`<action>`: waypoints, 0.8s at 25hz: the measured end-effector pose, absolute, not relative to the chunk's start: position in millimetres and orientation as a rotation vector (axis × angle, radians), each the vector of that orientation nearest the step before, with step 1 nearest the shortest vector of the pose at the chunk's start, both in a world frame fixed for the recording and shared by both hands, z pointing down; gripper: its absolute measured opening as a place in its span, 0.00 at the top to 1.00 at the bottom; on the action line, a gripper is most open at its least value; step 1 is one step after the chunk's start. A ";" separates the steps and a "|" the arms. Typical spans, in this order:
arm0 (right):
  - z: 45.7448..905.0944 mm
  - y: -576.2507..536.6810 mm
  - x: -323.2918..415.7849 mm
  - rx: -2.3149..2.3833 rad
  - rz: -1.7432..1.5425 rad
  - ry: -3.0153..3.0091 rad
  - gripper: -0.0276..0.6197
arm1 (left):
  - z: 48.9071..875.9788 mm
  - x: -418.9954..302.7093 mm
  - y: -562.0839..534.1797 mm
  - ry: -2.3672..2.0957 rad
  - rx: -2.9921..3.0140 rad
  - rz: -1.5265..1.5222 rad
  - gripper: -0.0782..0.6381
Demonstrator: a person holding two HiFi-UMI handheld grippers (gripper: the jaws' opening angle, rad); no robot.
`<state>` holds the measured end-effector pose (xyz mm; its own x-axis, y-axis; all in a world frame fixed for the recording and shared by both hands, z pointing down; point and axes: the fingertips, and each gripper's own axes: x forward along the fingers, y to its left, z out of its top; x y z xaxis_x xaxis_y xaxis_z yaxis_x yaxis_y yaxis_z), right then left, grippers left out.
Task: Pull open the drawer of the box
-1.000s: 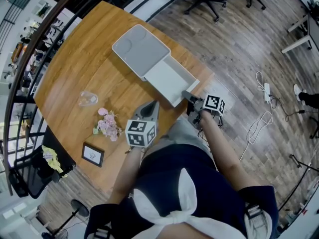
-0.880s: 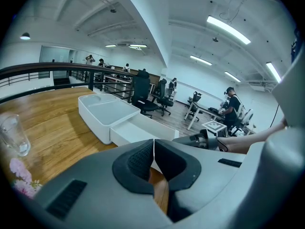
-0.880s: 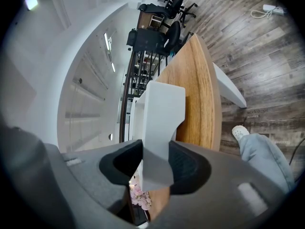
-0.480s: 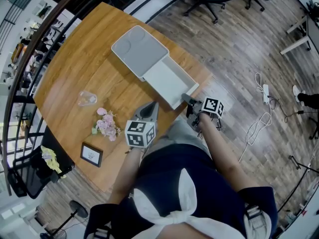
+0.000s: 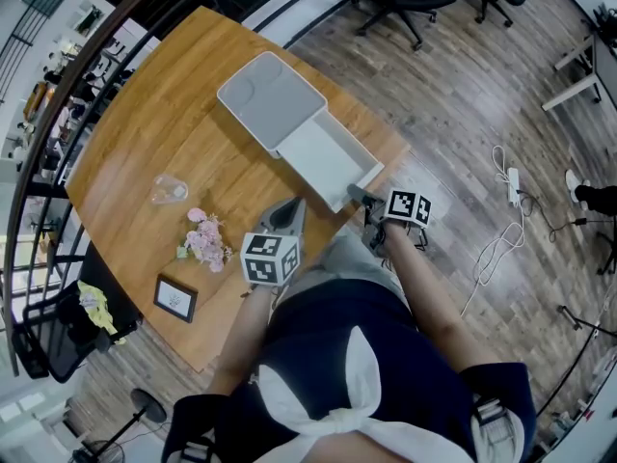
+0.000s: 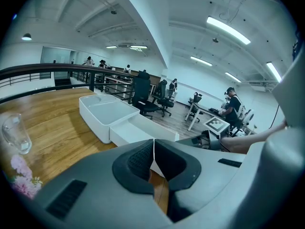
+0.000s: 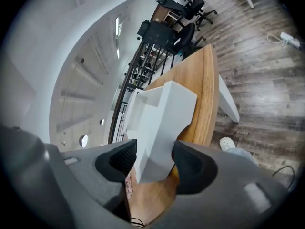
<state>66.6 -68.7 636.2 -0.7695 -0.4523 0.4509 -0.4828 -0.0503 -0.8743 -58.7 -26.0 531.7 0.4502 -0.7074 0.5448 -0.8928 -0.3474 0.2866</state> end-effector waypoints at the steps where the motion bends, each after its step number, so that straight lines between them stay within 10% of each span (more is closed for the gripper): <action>1: 633.4 -68.1 67.3 1.063 1.950 -2.150 0.58 | 531.3 -58.7 -26.4 -1.336 2.156 0.442 0.86; 20: 518.9 -89.7 63.3 1.199 0.722 -2.543 0.63 | 490.9 -42.1 -38.7 -1.403 2.263 0.362 0.86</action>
